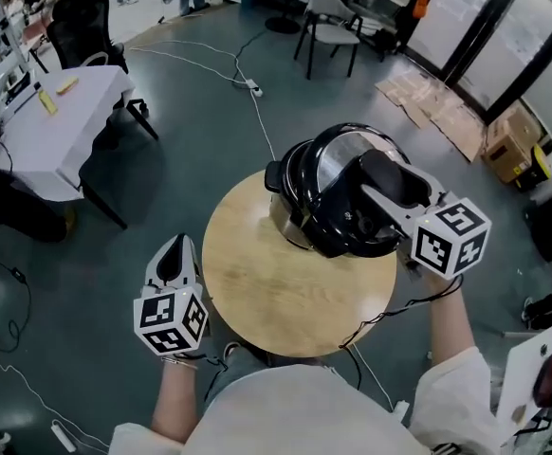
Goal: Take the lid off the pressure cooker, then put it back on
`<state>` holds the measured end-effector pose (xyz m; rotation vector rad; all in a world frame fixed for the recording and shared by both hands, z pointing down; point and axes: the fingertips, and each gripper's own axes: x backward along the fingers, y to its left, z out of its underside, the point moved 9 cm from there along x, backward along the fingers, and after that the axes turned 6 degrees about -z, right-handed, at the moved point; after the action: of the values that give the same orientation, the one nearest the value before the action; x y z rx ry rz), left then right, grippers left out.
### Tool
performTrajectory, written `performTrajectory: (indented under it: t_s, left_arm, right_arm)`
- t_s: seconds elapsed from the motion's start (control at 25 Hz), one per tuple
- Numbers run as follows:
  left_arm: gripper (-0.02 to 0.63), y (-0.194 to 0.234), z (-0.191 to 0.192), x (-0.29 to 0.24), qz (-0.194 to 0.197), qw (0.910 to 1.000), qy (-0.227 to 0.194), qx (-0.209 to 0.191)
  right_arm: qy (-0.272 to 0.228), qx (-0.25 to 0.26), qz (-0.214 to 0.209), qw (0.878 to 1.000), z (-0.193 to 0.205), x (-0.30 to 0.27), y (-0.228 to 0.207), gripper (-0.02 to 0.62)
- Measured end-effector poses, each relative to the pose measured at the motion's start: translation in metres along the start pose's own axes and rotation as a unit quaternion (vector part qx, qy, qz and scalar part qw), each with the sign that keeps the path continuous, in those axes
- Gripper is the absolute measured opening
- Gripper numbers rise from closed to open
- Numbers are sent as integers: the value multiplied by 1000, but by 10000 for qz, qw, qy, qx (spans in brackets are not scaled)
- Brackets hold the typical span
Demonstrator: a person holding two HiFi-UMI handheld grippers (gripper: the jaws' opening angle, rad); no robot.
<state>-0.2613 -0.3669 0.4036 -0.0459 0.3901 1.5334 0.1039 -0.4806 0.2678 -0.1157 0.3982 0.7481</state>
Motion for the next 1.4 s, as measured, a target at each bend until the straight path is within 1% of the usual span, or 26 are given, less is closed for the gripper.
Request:
performTrajectory:
  t_s: [0.16, 0.28, 0.48, 0.6, 0.72, 0.8, 0.96, 1.04, 1.28, 1.4]
  left_arm:
    - [-6, 3, -11, 4, 280, 9996, -76, -30]
    - [-6, 2, -8, 11, 532, 9985, -134, -54]
    - [-5, 0, -3, 18, 931, 9955, -108, -100]
    - [-6, -9, 2, 22, 1158, 9931, -59, -159]
    - [-5, -28, 2, 29, 1357, 9904, 13, -244]
    - [-6, -37, 3, 29, 1520, 9878, 72, -319]
    - [-5, -41, 9, 17, 1875, 9807, 153, -528]
    - [-6, -52, 11, 13, 2009, 9773, 195, -648]
    - [-5, -84, 16, 9, 2326, 9682, 285, -870]
    - [-5, -94, 25, 7, 2420, 9646, 422, -958]
  right_arm:
    - [-77, -22, 251, 9997, -7, 21, 25, 288]
    - [-165, -105, 447, 9988, 0, 41, 47, 288]
    - [-262, -238, 807, 9961, 11, 68, 77, 288]
    - [-305, -342, 1025, 9937, 24, 90, 89, 288]
    - [-339, -480, 1244, 9905, 36, 119, 96, 288]
    - [-358, -579, 1406, 9877, 45, 131, 102, 288]
    - [-399, -728, 1773, 9806, 65, 137, 118, 288]
    - [-432, -844, 1927, 9767, 77, 148, 122, 288]
    - [-479, -1101, 2392, 9635, 111, 181, 132, 288]
    - [-433, -1243, 2526, 9586, 131, 187, 138, 288]
